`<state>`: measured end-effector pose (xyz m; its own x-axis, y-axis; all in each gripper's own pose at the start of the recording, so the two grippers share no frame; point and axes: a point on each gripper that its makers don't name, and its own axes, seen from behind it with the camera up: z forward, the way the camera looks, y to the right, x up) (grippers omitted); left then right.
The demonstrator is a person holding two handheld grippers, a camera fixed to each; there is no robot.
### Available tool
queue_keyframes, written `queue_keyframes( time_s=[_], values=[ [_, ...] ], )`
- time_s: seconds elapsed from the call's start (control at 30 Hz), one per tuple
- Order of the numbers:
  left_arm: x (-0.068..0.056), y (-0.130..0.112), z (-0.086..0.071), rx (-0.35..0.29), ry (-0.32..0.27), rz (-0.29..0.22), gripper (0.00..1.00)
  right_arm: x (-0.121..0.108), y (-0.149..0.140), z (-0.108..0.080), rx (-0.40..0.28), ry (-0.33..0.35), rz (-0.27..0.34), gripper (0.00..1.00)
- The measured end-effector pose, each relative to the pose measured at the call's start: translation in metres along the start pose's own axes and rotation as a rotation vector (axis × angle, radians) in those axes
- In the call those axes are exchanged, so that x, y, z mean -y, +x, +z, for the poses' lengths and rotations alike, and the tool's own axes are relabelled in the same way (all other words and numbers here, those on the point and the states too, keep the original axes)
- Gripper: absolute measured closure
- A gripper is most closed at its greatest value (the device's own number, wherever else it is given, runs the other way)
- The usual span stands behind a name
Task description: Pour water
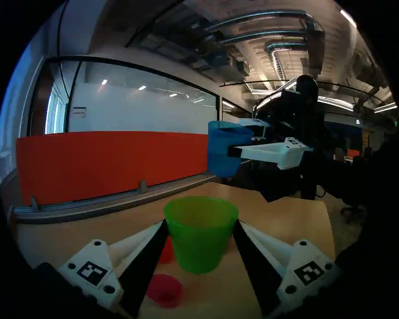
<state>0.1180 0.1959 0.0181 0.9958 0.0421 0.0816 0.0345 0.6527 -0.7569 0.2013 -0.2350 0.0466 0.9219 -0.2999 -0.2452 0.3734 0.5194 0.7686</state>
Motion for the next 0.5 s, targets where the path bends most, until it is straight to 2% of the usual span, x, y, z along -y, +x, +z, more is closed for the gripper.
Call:
queue_keyframes(
  time_s=[0.5],
  values=[
    [-0.006,0.003,-0.002,-0.005,-0.016,0.010,0.15,-0.007,0.020,0.014,-0.003,0.007,-0.122,0.11]
  ],
)
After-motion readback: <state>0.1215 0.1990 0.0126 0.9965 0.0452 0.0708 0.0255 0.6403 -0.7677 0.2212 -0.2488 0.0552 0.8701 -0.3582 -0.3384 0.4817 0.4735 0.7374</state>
